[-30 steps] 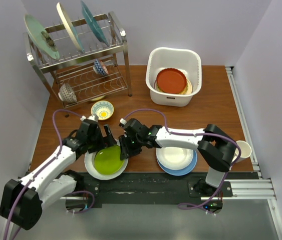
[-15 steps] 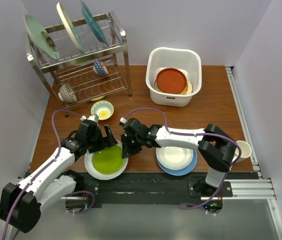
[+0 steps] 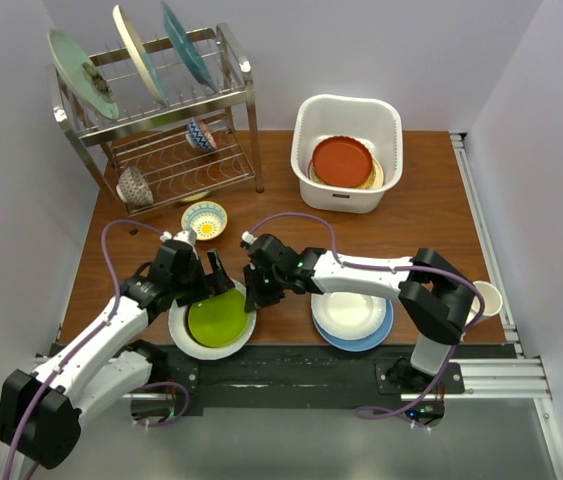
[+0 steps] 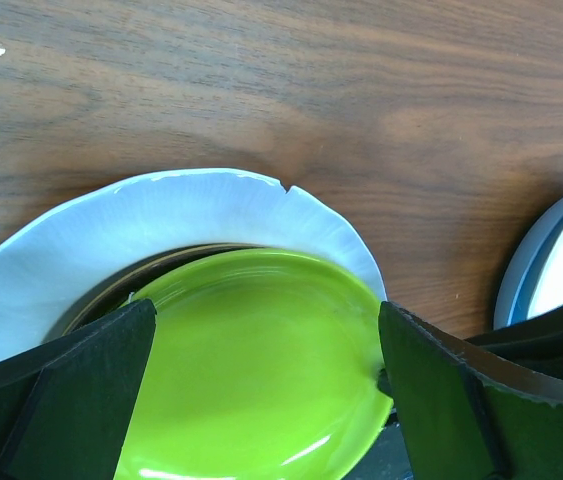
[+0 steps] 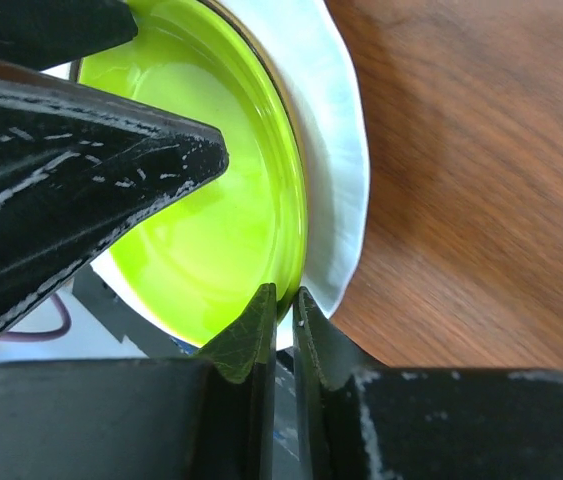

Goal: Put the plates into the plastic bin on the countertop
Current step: Pick up the plate from the corner of the board.

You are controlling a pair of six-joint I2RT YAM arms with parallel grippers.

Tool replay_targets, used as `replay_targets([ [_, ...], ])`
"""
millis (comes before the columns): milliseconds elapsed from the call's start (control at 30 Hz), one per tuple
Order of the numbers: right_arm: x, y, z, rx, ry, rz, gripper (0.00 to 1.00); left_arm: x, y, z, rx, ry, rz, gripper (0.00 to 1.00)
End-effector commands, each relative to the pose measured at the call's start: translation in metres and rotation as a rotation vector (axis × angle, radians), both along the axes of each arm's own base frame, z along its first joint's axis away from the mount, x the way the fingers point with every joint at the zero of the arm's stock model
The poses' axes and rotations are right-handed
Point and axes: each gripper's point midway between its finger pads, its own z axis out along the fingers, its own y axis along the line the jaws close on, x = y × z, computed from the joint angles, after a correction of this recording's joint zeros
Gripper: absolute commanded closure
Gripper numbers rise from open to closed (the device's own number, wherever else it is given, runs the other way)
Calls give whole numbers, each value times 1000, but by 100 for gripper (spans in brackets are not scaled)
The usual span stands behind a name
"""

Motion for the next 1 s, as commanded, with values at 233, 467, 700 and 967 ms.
replay_targets([
  [233,20,-20,44,-45,-164,-17,93,10,1,24,-8,-77,18,2],
  [467,25,-25,43,-1,-146,-32,95,14,2,35,-14,-113,29,2],
  [700,31,-30,40,71,-107,-49,97,17,2,47,-28,-157,41,2],
  [967,45,-41,41,145,-64,-95,100,19,3,56,-28,-183,43,2],
])
